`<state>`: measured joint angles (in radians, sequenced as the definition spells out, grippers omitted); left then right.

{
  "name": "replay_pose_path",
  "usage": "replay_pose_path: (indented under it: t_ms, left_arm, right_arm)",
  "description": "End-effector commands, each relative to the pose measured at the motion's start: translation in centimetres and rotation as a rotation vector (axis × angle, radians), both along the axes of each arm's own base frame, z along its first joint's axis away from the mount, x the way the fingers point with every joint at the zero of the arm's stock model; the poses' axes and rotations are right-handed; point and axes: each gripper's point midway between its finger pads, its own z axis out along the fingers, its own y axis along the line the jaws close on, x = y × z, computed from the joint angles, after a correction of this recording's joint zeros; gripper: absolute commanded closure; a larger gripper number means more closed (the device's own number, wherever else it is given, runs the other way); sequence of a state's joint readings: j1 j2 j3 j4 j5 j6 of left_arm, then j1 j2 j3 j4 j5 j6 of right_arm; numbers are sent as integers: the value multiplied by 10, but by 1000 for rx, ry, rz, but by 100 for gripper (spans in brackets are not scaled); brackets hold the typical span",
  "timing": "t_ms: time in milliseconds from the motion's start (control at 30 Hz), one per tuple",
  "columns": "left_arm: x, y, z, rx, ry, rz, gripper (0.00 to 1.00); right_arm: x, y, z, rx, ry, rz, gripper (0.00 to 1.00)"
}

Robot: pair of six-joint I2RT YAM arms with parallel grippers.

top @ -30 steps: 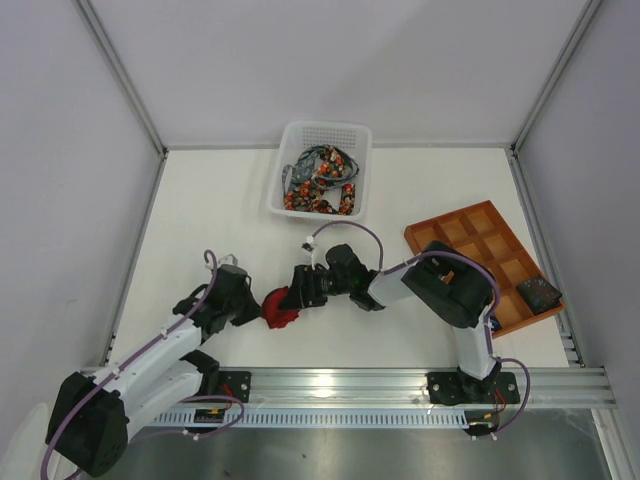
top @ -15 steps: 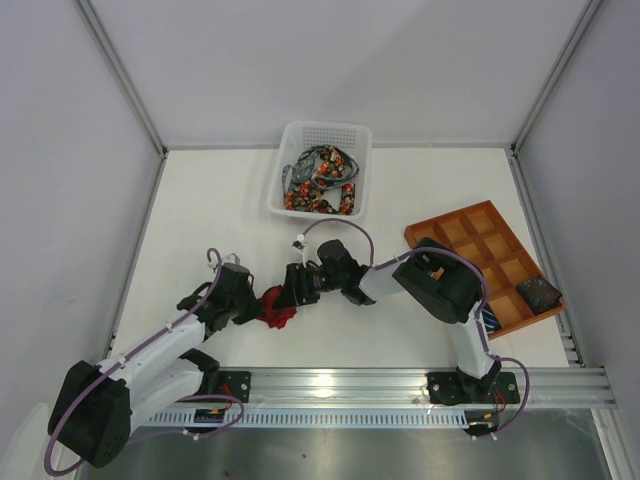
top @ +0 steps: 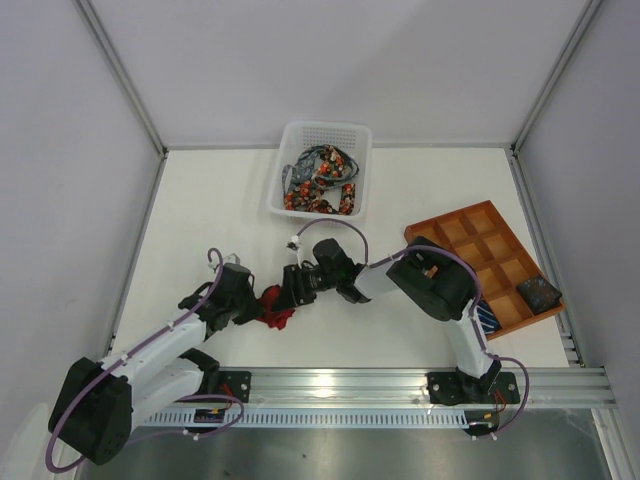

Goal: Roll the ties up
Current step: Place the rolled tie into the container

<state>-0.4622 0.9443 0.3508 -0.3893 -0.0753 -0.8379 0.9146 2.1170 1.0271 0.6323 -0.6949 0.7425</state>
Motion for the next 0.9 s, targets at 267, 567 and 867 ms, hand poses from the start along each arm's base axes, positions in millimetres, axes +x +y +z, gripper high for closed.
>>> replay_pose_path:
  t_ms: [267,567,867]
  left_arm:
    - [9,-3,11,-13,-37,-6,82]
    - [15,4,43,-28,-148,37,79]
    - [22,-11,75,-130,-245,-1,76]
  right_arm:
    - [-14,-18,-41,-140,61,-19,68]
    - [3,-30,-10,-204,45,-104,100]
    - [47,-120,30,-395,64,-369,100]
